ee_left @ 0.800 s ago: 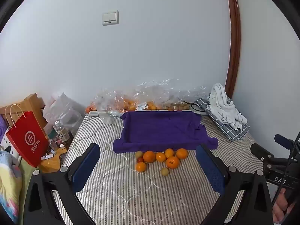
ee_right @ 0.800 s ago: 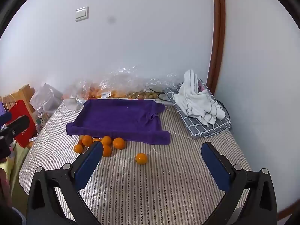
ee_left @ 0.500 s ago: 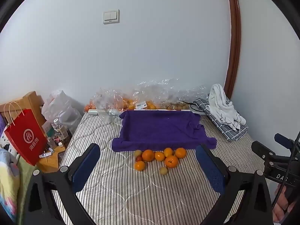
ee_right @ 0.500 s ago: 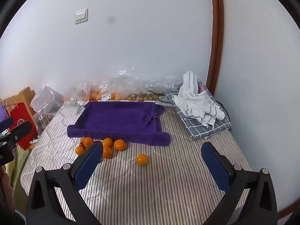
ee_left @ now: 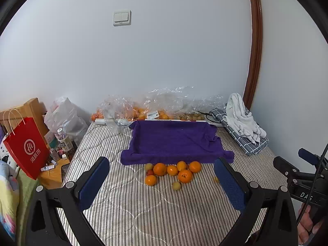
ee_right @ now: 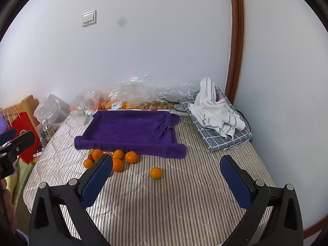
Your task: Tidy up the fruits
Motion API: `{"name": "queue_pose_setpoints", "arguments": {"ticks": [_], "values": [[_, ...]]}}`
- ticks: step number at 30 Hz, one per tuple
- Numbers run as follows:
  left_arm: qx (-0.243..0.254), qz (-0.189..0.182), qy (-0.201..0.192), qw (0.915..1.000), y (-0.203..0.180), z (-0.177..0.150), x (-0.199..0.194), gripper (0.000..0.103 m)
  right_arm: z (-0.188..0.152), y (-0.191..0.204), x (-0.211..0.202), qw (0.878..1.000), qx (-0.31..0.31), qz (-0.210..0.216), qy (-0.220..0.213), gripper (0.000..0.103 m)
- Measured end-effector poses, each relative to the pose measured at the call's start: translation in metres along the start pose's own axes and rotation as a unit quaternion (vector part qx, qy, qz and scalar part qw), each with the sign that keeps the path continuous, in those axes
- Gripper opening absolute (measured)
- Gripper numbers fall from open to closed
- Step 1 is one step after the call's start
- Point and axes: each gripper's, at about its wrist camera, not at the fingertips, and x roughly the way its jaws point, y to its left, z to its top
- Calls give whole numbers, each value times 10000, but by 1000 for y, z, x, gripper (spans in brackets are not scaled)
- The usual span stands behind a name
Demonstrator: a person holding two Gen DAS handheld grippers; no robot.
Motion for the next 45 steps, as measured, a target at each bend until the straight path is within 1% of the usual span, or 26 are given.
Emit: {"name": "queue_pose_setpoints", "arguments": {"ticks": [28, 36, 45], "values": [[0, -14, -27, 10000, -3, -1, -5, 103, -3, 0, -6, 10000, 10, 16, -38, 103], [-17, -9, 12, 10000, 1, -7, -3, 103, -4, 0, -6, 10000, 10, 17, -30, 103], [7, 74, 22, 10000, 3, -7, 1, 103, -7, 0, -4, 10000, 27, 6, -10, 103]]}}
